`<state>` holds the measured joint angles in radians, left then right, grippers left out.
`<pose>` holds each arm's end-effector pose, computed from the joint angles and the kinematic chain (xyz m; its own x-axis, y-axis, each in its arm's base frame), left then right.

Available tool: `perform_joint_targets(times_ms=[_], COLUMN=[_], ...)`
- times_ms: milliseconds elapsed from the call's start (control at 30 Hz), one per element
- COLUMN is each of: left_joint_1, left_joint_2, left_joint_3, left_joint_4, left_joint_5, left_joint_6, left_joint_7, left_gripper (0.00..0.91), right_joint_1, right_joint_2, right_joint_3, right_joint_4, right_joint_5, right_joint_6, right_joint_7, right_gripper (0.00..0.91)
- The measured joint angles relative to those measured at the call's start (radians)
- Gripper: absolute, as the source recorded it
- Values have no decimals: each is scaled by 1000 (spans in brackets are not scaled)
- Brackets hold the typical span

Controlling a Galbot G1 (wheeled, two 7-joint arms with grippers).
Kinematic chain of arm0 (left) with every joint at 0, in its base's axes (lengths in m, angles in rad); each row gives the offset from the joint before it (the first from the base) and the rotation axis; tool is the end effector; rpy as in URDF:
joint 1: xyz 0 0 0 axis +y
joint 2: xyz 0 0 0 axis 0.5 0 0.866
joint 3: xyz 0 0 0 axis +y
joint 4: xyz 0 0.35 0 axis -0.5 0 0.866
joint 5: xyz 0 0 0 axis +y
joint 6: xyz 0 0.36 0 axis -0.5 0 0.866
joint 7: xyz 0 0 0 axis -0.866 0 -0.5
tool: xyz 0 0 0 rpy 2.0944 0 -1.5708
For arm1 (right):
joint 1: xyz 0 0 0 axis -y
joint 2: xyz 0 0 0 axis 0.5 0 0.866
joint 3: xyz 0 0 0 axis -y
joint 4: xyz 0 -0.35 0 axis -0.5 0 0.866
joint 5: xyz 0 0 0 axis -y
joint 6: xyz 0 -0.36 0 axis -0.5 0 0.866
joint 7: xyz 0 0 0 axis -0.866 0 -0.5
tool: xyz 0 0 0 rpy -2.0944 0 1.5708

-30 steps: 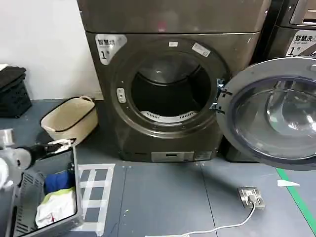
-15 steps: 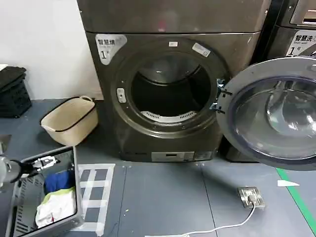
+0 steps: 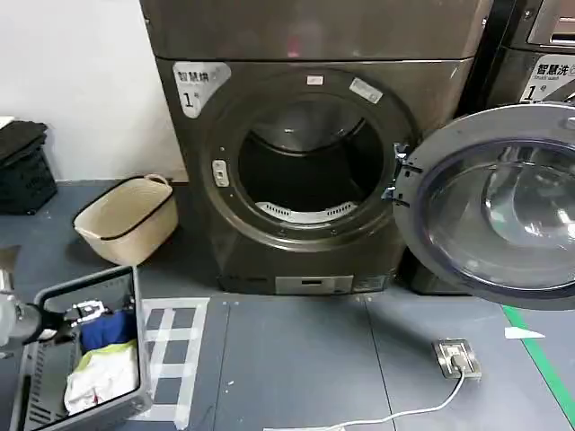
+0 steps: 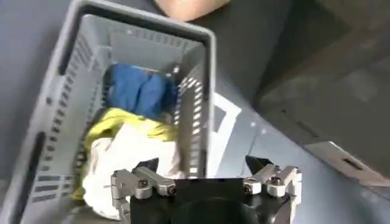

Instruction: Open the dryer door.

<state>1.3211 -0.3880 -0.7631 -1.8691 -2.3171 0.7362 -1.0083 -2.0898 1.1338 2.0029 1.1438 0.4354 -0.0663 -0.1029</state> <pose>0.3173 0.2569 -0.1066 -0.4487 0.0369 0.8929 -0.4628 0.8451 -0.2675 -0.2562 -0.5069 -0.1841 -0.0909 0.9792 0.1812 0.7917 0.1815 -0.5834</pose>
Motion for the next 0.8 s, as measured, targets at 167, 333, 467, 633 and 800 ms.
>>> perform_joint_targets(times_ms=[167, 333, 467, 633, 800], left_joint_1=[4, 8, 13, 14, 20], left_joint_2=[-3, -4, -9, -11, -11], left_joint_3=[-1, -1, -2, -1, -2], left_joint_4=[15, 39, 44, 49, 58], left_joint_5=[-45, -58, -56, -57, -54], left_joint_6=[0, 0, 0, 0, 0], left_joint_7=[-47, -64, -63, -63, -63], left_gripper=[907, 907, 907, 907, 907], right_joint_1=[-1, -1, 0, 0, -1], right_joint_2=[3, 6, 8, 10, 9], right_joint_3=[0, 0, 0, 0, 0], right_joint_4=[-2, -5, -3, -1, -4], right_joint_5=[1, 1, 1, 10, 14], right_joint_6=[5, 10, 17, 20, 19], right_joint_7=[-5, -8, -11, -12, -13], right_gripper=[907, 907, 907, 907, 907])
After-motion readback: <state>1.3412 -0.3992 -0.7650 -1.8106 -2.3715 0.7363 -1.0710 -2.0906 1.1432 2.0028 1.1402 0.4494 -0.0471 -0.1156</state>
